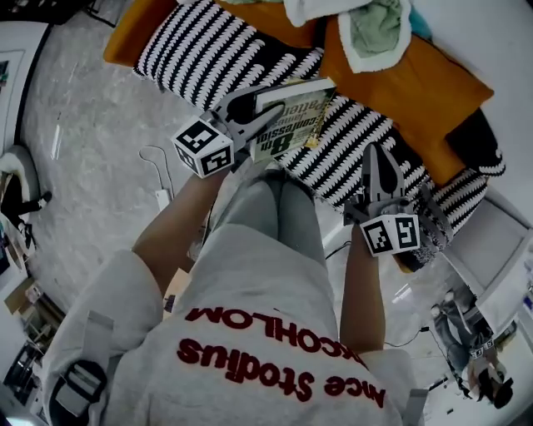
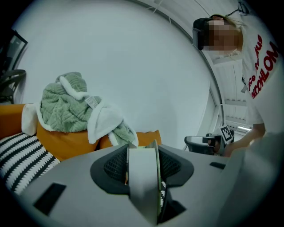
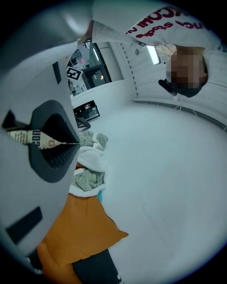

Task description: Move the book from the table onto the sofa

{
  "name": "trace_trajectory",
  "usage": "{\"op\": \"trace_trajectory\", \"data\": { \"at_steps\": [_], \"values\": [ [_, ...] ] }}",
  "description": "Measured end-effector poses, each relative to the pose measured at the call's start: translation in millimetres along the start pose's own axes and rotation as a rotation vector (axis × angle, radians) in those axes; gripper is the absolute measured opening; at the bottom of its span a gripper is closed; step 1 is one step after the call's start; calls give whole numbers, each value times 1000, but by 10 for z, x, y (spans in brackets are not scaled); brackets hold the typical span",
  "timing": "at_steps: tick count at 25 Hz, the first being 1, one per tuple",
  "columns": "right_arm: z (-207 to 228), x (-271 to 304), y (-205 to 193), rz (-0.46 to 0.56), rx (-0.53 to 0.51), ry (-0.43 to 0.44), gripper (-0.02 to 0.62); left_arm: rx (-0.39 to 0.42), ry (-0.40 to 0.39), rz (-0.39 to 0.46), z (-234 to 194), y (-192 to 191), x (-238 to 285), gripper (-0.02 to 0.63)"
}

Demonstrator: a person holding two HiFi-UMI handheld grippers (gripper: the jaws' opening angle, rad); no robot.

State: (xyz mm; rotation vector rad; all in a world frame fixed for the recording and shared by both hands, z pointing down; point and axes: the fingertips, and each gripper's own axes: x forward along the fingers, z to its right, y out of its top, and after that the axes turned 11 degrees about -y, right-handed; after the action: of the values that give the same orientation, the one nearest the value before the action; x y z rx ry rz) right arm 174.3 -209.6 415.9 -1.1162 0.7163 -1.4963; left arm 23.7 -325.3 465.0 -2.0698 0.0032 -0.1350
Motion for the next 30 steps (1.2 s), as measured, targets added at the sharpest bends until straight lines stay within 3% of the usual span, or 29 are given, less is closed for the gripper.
{"op": "trace_trajectory", "data": {
  "at_steps": [10, 18, 23, 30],
  "values": [
    [114, 382, -305, -80, -8, 48, 28, -138, -101, -123, -490, -749, 339, 176],
    [309, 640, -418, -112, 17, 63, 28, -213, -127, -219, -876, -1222, 647, 176],
    [368, 669, -691, -144, 30, 75, 29, -239, -136, -256, -1025, -1569, 738, 176],
    [276, 737, -601, -171, 62, 96, 29, -221, -81, -293, -1190, -1462, 822, 181]
  ]
}}
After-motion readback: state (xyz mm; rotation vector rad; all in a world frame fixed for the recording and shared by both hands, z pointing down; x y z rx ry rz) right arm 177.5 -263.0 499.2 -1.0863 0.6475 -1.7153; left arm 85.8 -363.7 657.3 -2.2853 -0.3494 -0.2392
